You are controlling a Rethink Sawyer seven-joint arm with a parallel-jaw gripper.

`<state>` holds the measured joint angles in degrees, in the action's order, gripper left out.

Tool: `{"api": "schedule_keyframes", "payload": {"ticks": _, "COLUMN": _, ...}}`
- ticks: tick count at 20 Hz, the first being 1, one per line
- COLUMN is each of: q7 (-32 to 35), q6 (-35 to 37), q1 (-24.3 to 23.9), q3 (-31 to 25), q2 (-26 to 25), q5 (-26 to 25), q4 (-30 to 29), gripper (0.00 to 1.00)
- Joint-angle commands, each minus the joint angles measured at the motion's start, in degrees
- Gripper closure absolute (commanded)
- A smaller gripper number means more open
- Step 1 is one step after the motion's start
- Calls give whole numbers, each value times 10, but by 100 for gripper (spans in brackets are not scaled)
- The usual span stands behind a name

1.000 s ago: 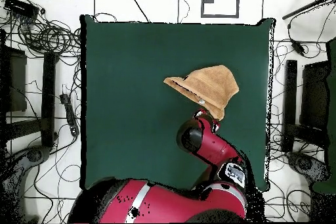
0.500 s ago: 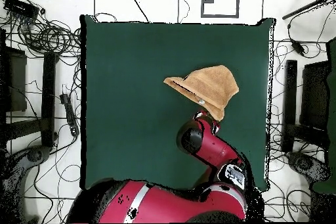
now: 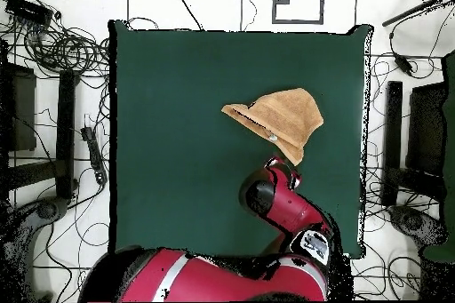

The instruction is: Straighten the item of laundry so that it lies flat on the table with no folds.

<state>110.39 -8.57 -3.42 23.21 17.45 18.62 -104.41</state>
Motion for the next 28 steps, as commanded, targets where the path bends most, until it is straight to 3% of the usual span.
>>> {"api": "schedule_keyframes", "payload": {"ticks": 1, "q7": 121, "q6": 71, "q1": 15, "q3": -32, "q2": 9, "q5": 35, "q4": -35, "gripper": 0}}
{"api": "schedule_keyframes", "payload": {"ticks": 20, "q7": 117, "q6": -5, "q1": -25, "q3": -91, "q2": -52, "q5": 19, "q4": 29, "gripper": 0}}
{"api": "schedule_keyframes", "payload": {"ticks": 28, "q7": 112, "q6": 29, "q1": 7, "q3": -69, "q2": -48, "q5": 45, "q4": 49, "gripper": 0}}
